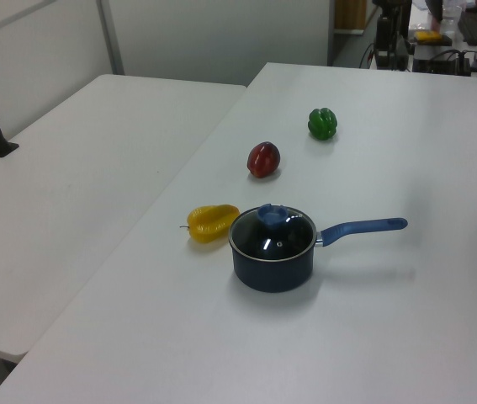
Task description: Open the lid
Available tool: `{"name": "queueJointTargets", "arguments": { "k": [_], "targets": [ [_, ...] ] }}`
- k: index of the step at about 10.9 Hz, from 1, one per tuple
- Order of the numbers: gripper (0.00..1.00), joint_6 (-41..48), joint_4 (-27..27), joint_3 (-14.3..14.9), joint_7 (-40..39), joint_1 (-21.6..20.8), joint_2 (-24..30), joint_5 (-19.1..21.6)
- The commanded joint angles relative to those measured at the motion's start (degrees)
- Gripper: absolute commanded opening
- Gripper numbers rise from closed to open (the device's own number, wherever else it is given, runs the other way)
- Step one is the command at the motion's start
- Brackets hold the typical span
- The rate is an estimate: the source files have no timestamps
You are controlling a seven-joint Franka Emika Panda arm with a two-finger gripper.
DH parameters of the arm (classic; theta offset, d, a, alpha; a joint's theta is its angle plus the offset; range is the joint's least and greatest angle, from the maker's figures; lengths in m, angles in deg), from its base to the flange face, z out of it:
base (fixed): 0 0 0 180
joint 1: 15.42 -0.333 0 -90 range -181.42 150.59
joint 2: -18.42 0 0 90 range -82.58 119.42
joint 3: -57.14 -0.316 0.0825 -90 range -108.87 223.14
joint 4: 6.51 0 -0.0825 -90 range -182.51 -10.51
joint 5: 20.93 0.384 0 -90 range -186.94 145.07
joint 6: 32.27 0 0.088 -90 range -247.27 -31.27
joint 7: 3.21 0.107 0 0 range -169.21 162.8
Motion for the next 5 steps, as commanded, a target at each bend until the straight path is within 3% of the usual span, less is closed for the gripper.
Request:
{"name": "queueJointTargets", "arguments": {
  "k": [1,5],
  "targets": [
    [1.0,0.2,-0.64,-0.55,-0.89,0.95,1.05,0.71],
    [1.0,0.02,-0.64,-0.55,-0.98,1.48,1.05,0.63]
  ]
}}
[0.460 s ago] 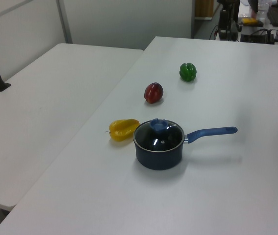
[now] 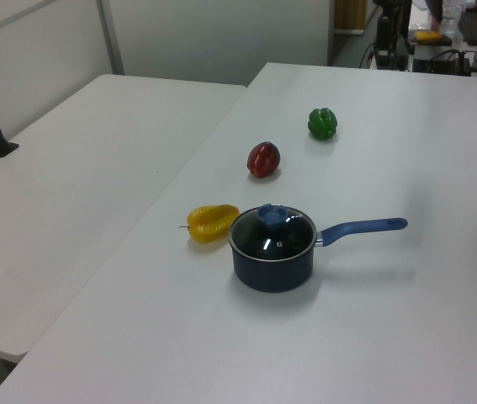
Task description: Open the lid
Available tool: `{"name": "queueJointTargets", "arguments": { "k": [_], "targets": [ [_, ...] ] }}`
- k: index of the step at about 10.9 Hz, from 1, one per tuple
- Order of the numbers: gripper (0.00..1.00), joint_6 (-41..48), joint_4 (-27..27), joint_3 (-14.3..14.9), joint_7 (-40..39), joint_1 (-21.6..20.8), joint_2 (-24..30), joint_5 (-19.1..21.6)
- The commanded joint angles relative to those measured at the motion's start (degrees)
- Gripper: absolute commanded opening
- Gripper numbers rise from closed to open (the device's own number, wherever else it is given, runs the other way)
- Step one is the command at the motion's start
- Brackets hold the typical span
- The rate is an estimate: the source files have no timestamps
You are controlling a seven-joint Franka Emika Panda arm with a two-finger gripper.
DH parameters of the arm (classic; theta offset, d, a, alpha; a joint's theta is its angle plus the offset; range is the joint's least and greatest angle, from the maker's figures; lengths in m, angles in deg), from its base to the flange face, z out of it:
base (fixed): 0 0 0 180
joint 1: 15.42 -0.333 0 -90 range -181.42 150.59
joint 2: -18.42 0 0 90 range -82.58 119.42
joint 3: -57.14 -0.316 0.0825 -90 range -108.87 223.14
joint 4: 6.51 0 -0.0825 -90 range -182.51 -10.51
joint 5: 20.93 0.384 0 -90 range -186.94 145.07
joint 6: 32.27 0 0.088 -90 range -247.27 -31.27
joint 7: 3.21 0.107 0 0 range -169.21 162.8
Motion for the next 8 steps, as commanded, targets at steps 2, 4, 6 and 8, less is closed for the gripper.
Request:
{"name": "queueJointTargets", "arguments": {
  "k": [2,4,6,8],
  "targets": [
    [1.0,0.29,-0.64,-0.55,-0.98,1.01,1.14,0.71],
    [1.0,0.38,-0.47,-0.55,-0.98,1.27,1.14,0.62],
    [1.0,0.29,-0.47,-0.55,-1.42,1.19,1.05,0.71],
    [1.0,0.11,-0.47,-0.55,-1.51,0.92,0.88,0.71]
  ]
}}
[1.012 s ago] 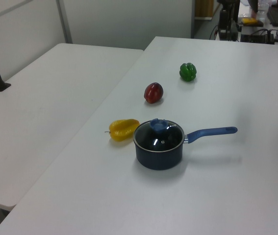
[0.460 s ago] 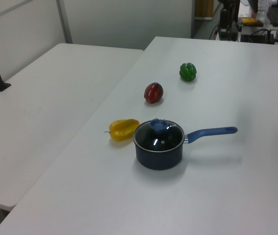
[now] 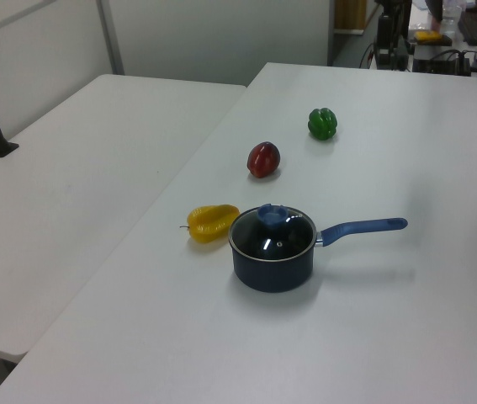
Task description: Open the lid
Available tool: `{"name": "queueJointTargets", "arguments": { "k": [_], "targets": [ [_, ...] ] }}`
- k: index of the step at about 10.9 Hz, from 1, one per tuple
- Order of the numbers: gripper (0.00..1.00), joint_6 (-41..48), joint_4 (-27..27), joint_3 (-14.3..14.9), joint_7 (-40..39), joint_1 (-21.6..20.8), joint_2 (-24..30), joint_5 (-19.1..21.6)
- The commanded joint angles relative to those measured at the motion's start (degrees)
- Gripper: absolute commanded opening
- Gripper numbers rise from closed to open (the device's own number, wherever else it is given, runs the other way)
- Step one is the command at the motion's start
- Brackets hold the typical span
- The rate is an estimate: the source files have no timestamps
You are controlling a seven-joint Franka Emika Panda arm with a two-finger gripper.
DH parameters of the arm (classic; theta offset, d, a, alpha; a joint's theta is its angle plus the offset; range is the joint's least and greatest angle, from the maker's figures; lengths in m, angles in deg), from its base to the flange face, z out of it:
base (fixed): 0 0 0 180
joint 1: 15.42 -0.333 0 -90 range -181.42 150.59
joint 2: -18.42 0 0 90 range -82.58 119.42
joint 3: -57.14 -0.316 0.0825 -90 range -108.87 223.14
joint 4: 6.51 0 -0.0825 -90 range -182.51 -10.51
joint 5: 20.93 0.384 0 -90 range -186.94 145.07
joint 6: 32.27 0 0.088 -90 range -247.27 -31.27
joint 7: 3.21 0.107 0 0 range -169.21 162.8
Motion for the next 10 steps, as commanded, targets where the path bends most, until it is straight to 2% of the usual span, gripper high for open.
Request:
{"name": "queueJointTargets", "arguments": {
  "k": [1,10],
  "targets": [
    [1.0,-0.06,-0.52,-0.54,-1.58,0.43,0.84,0.71],
    [1.0,0.2,-0.6,-0.46,-1.59,1.48,1.02,0.62]
  ]
}}
